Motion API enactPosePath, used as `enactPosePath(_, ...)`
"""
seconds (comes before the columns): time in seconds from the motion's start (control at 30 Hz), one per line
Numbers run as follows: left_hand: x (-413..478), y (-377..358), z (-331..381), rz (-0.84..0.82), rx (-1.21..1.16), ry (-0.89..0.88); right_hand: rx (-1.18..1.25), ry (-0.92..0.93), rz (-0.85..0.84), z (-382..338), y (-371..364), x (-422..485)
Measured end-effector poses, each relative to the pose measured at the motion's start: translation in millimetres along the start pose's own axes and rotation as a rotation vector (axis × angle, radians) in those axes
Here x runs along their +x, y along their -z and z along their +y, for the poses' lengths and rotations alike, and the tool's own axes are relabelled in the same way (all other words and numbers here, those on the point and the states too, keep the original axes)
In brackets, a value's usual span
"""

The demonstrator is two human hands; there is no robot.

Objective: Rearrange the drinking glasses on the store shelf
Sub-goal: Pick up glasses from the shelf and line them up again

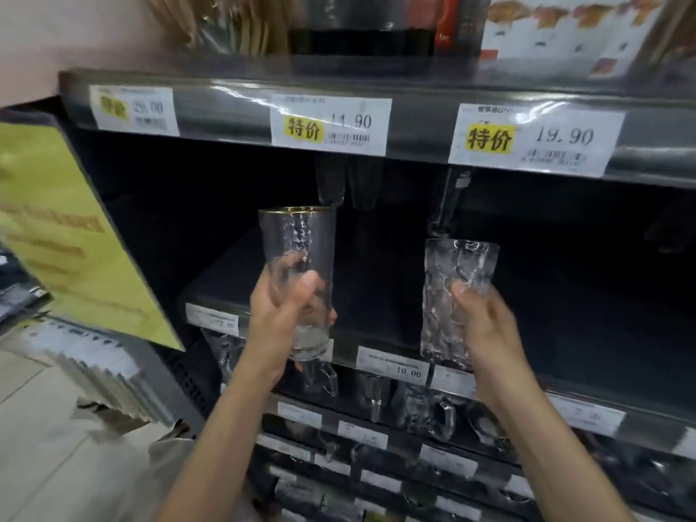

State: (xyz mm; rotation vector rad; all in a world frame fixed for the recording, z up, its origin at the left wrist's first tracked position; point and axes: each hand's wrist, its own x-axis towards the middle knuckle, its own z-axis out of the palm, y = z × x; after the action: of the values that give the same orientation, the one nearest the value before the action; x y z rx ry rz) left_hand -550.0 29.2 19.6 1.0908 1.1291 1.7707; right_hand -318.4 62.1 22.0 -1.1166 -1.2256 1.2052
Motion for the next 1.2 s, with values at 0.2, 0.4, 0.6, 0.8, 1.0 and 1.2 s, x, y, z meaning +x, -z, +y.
enactPosePath(0.2,36,40,0,-0.053,0.074,-0.147,-0.138,0.081,0.067,-5,-34,16)
enactPosePath(0.4,67,81,-5,-0.038,0.187,-0.215,-0.237,0.1,0.015,0,-82,43)
enactPosePath(0.6,88,109,-1,-0.023,0.246,-0.207,-0.332,0.113,-0.069,12,-133,72)
enactPosePath(0.8,98,134,-10,0.044,0.238,-0.175,-0.571,0.1,-0.166,14,-166,100)
enactPosePath(1.0,108,152,-8,0.122,0.235,-0.192,-0.541,0.089,-0.096,27,-209,138)
enactPosePath(1.2,110,158,-12,0.146,0.221,-0.199,-0.812,0.11,-0.055,44,-256,186)
